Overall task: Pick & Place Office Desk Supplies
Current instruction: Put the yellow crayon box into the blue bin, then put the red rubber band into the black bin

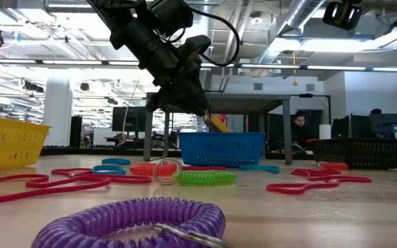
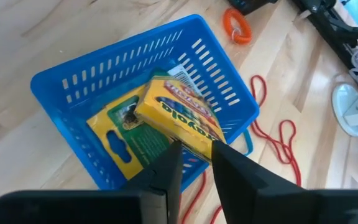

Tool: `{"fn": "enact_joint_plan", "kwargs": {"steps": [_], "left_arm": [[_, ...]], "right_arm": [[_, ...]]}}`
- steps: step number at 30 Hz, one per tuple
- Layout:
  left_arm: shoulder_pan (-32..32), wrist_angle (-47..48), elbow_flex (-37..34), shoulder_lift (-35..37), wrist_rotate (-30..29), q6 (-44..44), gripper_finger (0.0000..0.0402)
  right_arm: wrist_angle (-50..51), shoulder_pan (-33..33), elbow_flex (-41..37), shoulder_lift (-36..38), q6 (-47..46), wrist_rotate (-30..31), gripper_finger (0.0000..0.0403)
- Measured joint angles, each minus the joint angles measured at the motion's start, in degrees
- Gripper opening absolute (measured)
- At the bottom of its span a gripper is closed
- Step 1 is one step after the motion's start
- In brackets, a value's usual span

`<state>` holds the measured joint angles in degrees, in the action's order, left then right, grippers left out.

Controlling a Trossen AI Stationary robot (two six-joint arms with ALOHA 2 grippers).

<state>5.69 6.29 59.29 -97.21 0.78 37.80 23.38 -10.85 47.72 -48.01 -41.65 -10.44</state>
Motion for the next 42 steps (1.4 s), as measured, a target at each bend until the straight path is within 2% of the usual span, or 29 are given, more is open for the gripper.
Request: {"fn": "enact_joint_plan", "kwargs": {"steps": [18, 25, 30, 35, 38, 42], "left_arm": [[0.2, 1.7, 0.0, 0.0, -2.0, 0.2, 0.0086], [0.2, -2.0, 0.0, 0.2, -0.2, 0.1, 0.0086], [0.1, -8.0, 0.0, 1.7, 5.4, 0.2, 0.0086], [-0.2, -13.2, 0.0, 6.6, 11.6, -3.0, 0.0086], [-0.3, -13.5, 0.0, 10.3, 17.7, -5.8, 0.0086], [-1.3, -7.2, 0.1, 14.8, 26.1, -10.5, 0.0086]], "right_arm": [[0.0, 0.0, 0.0, 0.0, 0.0, 0.0, 0.0118], [0.0, 0.0, 0.0, 0.0, 0.0, 0.0, 0.0118], [0.0, 0.0, 0.0, 0.0, 0.0, 0.0, 0.0118], [-0.1, 0.5, 0.0, 0.0, 0.1, 0.1, 0.0118], [-0.5, 1.3, 0.0, 0.0, 0.6, 1.1, 0.0118], [-3.4, 1.6, 0.0, -0.3, 5.2, 1.6, 0.0118]]}}
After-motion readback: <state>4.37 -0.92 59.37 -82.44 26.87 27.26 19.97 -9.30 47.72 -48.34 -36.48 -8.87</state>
